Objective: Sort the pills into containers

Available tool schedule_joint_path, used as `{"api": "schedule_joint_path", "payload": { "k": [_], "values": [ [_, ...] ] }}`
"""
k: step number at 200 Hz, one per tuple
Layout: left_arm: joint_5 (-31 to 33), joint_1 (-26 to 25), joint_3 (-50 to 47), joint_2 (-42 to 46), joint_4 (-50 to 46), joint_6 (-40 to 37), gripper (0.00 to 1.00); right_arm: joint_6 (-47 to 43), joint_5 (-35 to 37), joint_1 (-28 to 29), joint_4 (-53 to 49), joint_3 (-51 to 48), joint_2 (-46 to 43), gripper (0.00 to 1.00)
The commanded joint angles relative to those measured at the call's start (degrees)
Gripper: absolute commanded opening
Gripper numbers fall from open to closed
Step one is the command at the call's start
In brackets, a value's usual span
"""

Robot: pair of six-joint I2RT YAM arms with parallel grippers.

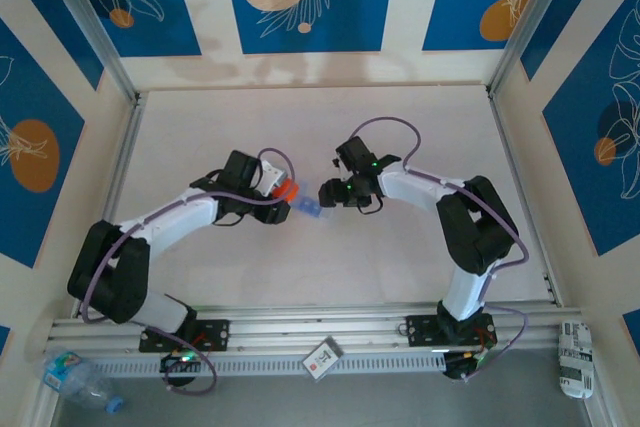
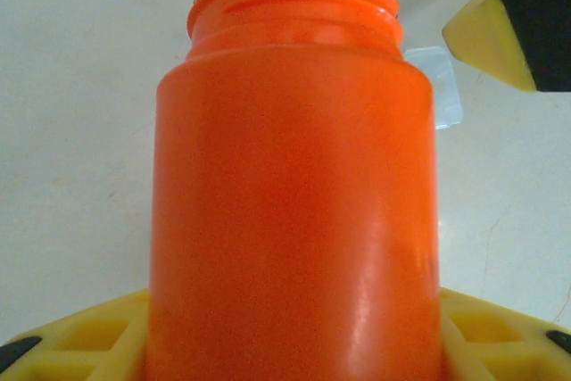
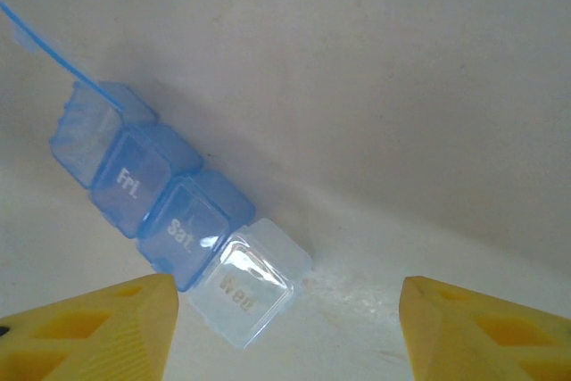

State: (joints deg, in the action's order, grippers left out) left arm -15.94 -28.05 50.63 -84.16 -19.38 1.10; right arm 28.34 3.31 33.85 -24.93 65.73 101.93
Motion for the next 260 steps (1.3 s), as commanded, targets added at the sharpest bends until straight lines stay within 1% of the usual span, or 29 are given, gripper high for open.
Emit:
{"api": "schedule_joint_path", "payload": {
  "k": [1, 50, 127, 260],
  "values": [
    [0.5, -0.6, 2.3, -1.2, -2.6, -1.5, 0.00, -1.6, 1.9, 0.7, -1.7, 1.0, 1.7, 0.67],
    [0.8, -1.1, 3.8, -3.6, -5.0, -2.1, 0.00, -1.5, 2.0, 1.1, -1.6, 1.3, 3.3, 0.67],
    [3.5, -2.5, 7.6, -6.6, -9.6, -3.9, 0.00, -1.0, 2.0, 1.2, -1.1, 1.2, 4.4, 0.67],
    [12.1, -5.5, 16.9, -13.9, -20.1, -8.5, 0.00, 0.3, 1.3, 1.3, -0.9, 0.9, 5.2, 0.66]
  ]
}}
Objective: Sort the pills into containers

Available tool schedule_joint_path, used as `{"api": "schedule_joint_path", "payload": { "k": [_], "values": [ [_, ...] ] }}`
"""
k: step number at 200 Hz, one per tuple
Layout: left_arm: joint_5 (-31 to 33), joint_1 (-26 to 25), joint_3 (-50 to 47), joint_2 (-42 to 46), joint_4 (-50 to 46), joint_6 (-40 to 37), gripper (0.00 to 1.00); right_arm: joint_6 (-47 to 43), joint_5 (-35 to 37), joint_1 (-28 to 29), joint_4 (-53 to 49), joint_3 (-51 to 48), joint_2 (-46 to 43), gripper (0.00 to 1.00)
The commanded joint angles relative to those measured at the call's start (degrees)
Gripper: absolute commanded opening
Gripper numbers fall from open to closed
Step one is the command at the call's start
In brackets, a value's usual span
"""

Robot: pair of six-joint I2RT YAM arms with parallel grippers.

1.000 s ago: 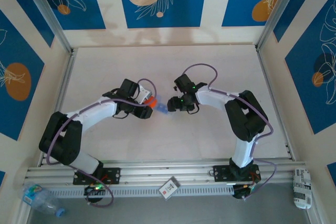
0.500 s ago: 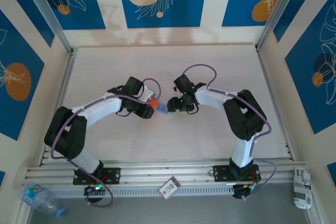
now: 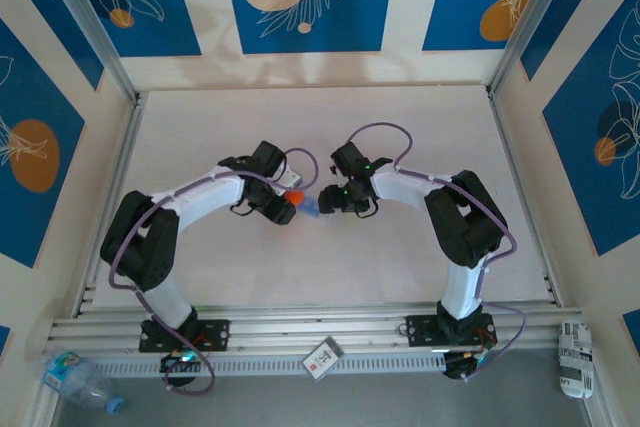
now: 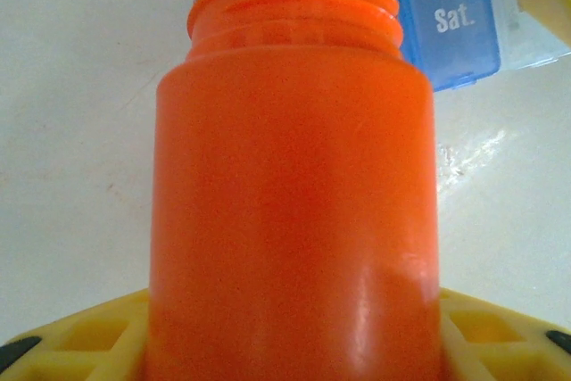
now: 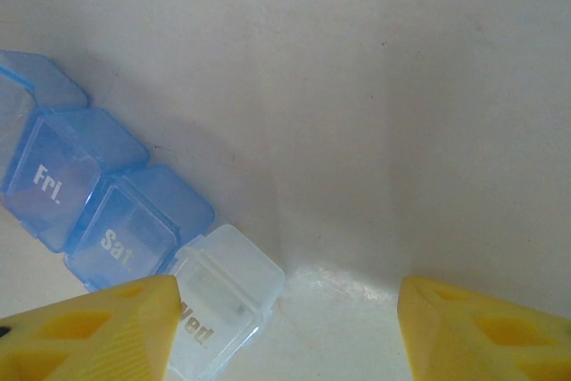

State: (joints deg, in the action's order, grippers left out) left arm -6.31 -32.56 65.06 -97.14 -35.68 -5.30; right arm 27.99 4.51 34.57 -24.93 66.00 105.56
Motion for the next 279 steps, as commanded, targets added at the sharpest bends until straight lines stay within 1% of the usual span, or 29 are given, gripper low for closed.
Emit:
{"api": "schedule_joint_path", "payload": {
  "k": [1, 143, 239, 279],
  "values": [
    [2.5, -1.0, 2.4, -1.0, -3.8, -2.1, 0.00, 0.7, 0.1, 0.6, -0.9, 0.6, 1.6, 0.66],
    [5.3, -2.3, 7.6, -4.8, -9.1, -5.0, 0.00, 1.2, -0.4, 0.7, -0.8, 0.4, 1.7, 0.66],
    [9.9, -3.5, 11.0, -6.9, -13.1, -7.2, 0.00, 1.3, -0.5, 0.8, -0.7, 0.1, 1.7, 0.66],
    [10.6, -3.8, 12.6, -8.0, -14.2, -7.6, 0.00, 1.3, -0.6, 0.9, -0.7, 0.0, 1.6, 0.66]
  ]
}}
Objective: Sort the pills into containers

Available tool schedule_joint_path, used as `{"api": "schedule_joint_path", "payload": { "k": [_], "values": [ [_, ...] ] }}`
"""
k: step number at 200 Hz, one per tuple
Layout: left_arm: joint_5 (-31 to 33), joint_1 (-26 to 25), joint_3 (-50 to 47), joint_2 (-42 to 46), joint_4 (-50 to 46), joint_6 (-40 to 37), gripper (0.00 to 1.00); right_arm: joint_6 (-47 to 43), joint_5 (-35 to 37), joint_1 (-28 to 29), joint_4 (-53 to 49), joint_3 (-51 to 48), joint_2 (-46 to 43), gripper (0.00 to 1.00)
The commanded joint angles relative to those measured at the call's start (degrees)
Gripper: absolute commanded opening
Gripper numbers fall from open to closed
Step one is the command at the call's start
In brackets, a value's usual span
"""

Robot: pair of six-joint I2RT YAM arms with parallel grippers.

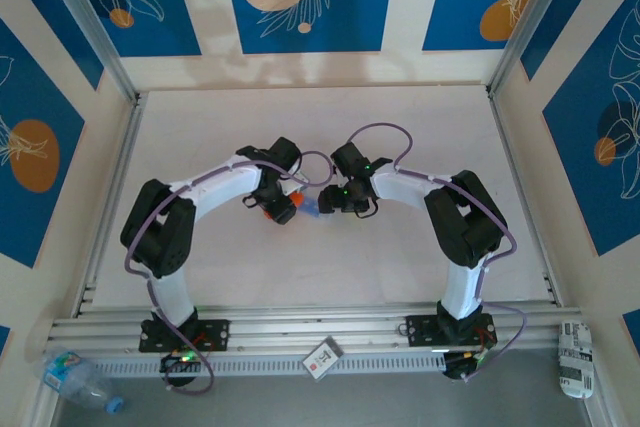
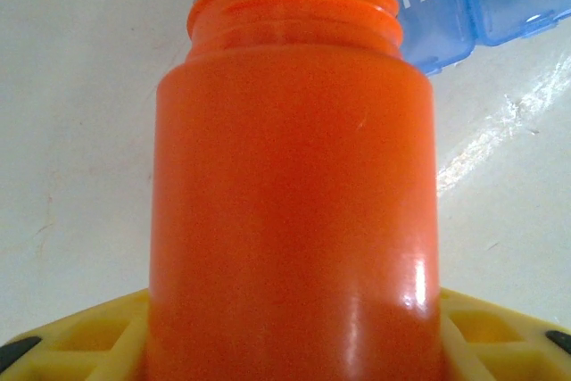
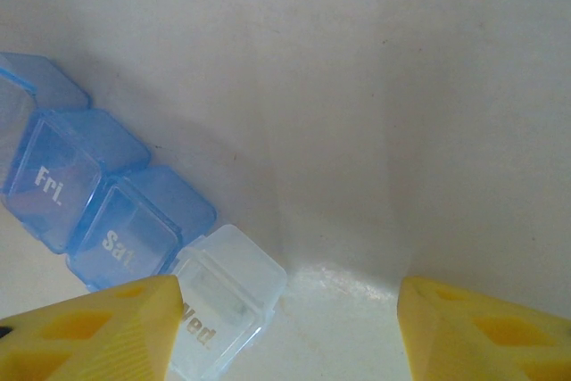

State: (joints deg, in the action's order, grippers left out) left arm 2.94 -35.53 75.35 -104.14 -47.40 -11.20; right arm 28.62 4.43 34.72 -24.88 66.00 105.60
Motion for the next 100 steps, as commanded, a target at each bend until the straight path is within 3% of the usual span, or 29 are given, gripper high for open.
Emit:
{"api": "schedule_joint_path", "payload": {
  "k": [1, 100],
  "values": [
    [1.3, -0.9, 2.4, -1.0, -2.6, -1.8, 0.00, 0.6, -0.5, 0.7, -0.8, 0.0, 1.6, 0.66],
    [4.4, -1.6, 5.8, -2.7, -6.7, -3.1, 0.00, 0.6, -0.4, 0.8, -0.8, 0.1, 1.6, 0.66]
  ]
}}
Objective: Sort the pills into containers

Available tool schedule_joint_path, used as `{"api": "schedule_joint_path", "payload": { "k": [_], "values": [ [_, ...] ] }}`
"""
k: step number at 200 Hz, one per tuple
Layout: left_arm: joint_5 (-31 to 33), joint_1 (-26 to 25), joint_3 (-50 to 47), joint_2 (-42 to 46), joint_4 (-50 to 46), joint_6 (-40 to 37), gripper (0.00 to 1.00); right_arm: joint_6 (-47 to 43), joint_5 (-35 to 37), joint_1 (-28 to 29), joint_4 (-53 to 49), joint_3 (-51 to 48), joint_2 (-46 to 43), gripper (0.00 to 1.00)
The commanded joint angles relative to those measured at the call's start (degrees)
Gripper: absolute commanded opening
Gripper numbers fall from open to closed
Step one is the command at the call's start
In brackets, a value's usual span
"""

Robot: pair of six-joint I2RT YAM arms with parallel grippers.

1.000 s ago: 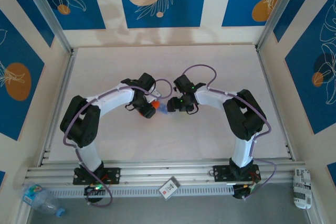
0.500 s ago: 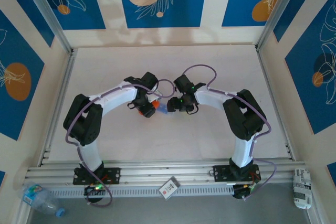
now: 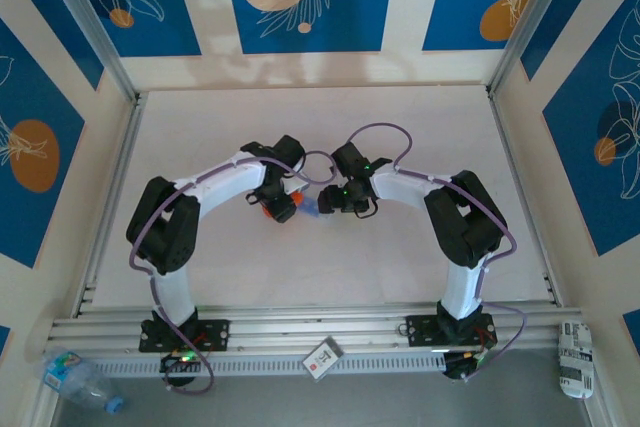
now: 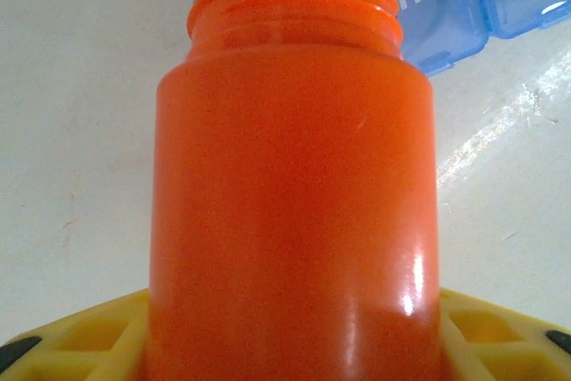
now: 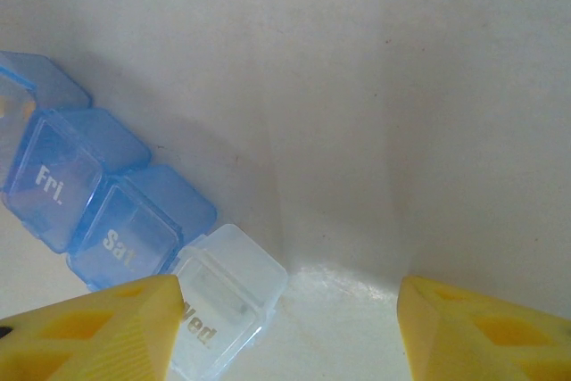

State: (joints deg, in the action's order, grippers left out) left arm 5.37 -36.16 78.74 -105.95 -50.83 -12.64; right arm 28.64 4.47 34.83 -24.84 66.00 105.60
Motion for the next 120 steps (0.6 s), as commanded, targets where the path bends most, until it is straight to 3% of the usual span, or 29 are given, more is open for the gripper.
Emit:
{"api": "schedule_joint_path", "payload": {
  "k": [1, 120],
  "values": [
    [2.0, -1.1, 2.5, -0.9, -3.3, -1.7, 0.00, 0.5, -0.4, 0.7, -0.8, 0.1, 1.6, 0.66],
    [2.8, -1.7, 3.5, -2.8, -4.3, -2.2, 0.00, 0.6, -0.3, 0.8, -1.0, 0.1, 1.5, 0.66]
  ]
}}
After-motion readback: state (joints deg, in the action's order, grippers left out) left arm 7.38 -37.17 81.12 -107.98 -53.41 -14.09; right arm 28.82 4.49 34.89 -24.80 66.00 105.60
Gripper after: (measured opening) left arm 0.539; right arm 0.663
